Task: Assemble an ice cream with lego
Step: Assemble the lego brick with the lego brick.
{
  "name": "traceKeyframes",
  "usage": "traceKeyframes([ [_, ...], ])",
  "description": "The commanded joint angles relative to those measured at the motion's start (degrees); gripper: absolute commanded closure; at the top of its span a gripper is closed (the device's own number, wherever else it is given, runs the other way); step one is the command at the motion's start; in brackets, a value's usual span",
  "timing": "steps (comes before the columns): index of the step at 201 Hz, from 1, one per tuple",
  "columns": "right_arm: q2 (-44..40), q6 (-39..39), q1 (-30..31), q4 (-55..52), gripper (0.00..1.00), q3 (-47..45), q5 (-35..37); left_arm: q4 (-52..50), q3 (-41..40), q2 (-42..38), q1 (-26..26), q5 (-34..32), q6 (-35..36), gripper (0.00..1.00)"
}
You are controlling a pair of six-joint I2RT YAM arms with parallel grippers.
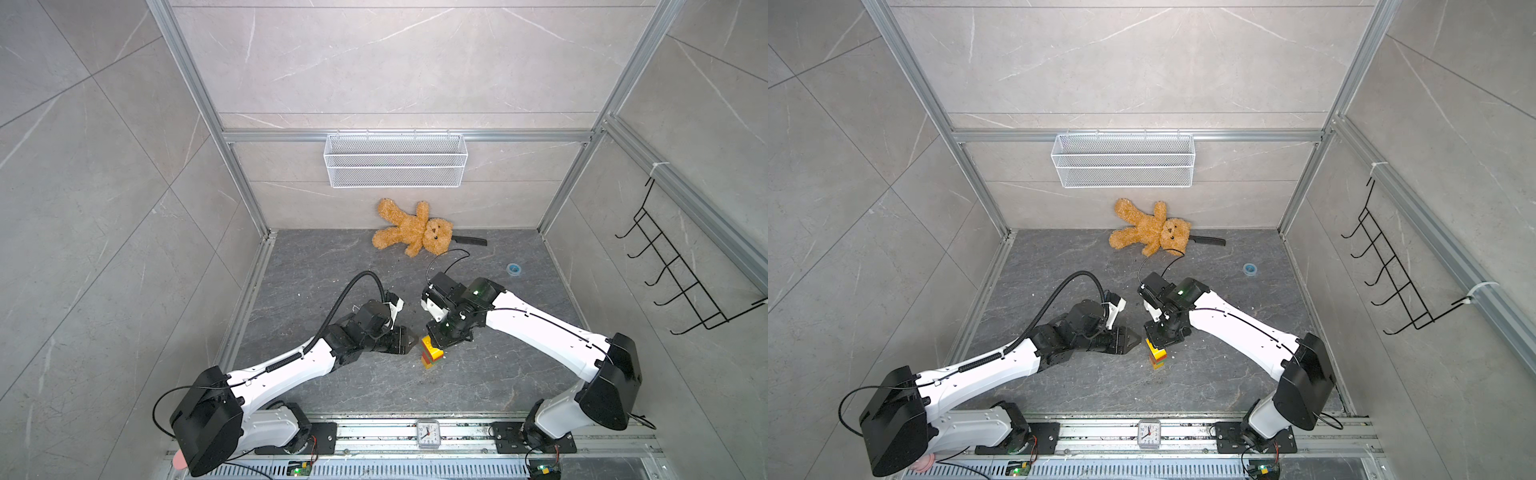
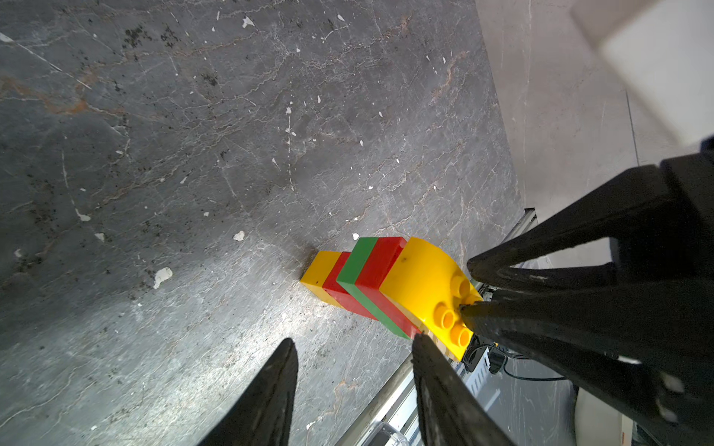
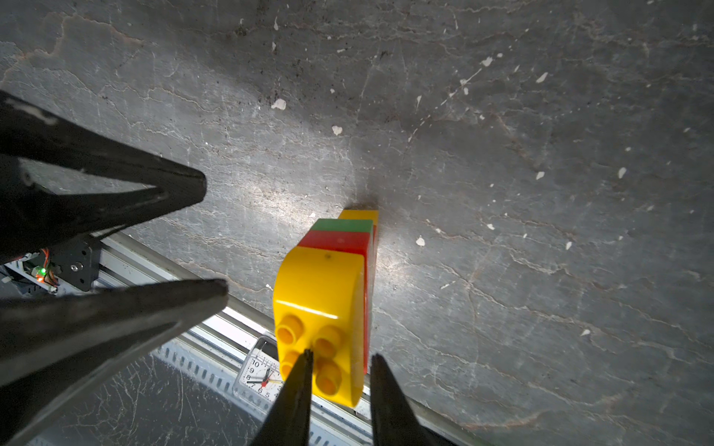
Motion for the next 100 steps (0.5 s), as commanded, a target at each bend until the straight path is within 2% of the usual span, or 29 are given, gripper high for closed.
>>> traceKeyframes([
  [1, -0.8, -0.8, 0.2, 0.5, 0.71, -1.1, 0.7, 1.6, 2.0, 0.3, -0.2, 1.4, 0.4, 0.49],
  [100, -2.2, -1.3, -1.1, 3.2, 0.74, -3.9, -1.8, 1.0, 4.9, 2.5, -0.9, 1.9, 1.8, 0.49],
])
